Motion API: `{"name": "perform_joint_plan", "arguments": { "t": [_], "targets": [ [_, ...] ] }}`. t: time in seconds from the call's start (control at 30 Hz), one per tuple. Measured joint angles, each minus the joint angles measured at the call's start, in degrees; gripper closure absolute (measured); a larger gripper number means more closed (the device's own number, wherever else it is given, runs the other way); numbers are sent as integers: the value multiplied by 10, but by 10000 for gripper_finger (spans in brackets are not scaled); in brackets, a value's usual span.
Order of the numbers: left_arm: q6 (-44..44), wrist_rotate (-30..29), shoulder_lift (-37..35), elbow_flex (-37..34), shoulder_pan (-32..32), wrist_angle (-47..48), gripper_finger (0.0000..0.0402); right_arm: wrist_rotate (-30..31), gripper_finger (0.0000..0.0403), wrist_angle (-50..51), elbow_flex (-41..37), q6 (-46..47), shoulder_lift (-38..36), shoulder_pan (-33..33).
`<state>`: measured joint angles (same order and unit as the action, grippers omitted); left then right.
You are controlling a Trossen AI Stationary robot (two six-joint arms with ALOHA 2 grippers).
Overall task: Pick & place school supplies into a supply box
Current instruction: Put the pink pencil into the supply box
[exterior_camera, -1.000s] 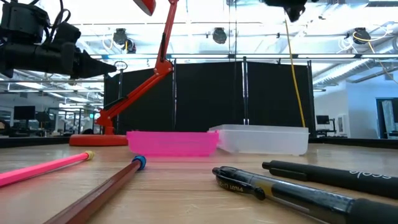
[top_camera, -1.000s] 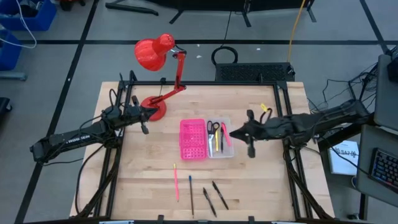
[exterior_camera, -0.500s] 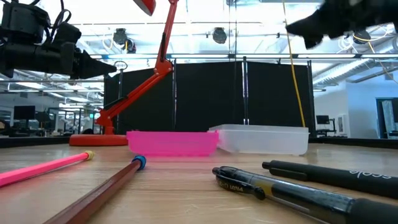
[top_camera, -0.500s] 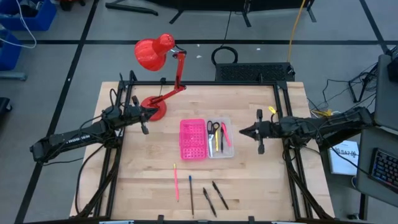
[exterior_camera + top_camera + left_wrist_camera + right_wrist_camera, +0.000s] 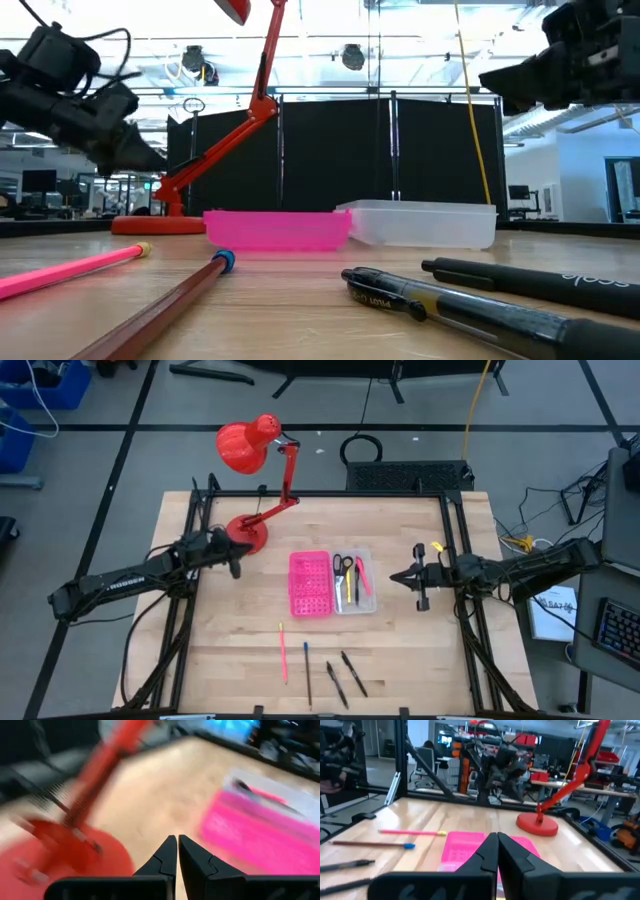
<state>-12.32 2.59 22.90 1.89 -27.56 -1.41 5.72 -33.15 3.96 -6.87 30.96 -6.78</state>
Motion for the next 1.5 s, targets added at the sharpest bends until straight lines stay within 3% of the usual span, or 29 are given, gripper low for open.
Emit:
{"name": "perform_joint_plan", "arguments": {
  "t": [0.1, 0.2, 0.4, 0.57, 0.7, 0.77, 0.87, 0.97, 1.07, 1.2, 1.37, 1.5],
  "targets": [
    [-60, 45, 0, 3, 21, 22, 378, 0, 403, -2, -7, 0, 0, 0],
    [-91, 30, 2, 23, 77, 36, 378, 0, 403, 13, -8, 2, 0, 0],
    [-163, -146, 78, 159, 240, 157, 396, 0, 403, 38, -9, 19, 0, 0],
    [-216, -307, 230, 320, 378, 224, 397, 0, 403, 41, -9, 11, 0, 0],
    [-337, -384, 372, 467, 438, 382, 397, 0, 403, 19, -10, -1, -2, 0],
    [-432, -363, 441, 539, 453, 485, 397, -1, 403, 6, -10, -1, -2, -1],
    [-568, -234, 542, 615, 466, 639, 398, -1, 403, 3, -10, -5, -2, -1],
    [-677, -144, 626, 652, 489, 717, 396, -1, 403, 3, -10, -21, -2, -1],
    [-703, -102, 695, 669, 508, 702, 398, -1, 403, 2, -10, -30, -2, -1],
    [-703, -126, 756, 685, 526, 644, 391, -1, 403, -1, -10, -33, -2, -1],
    [-714, -146, 798, 688, 527, 573, 348, -1, 403, 0, -10, -19, -2, -1],
    [-756, -126, 810, 688, 518, 566, 302, -1, 403, 0, -10, -8, -2, -1]
  ]
}}
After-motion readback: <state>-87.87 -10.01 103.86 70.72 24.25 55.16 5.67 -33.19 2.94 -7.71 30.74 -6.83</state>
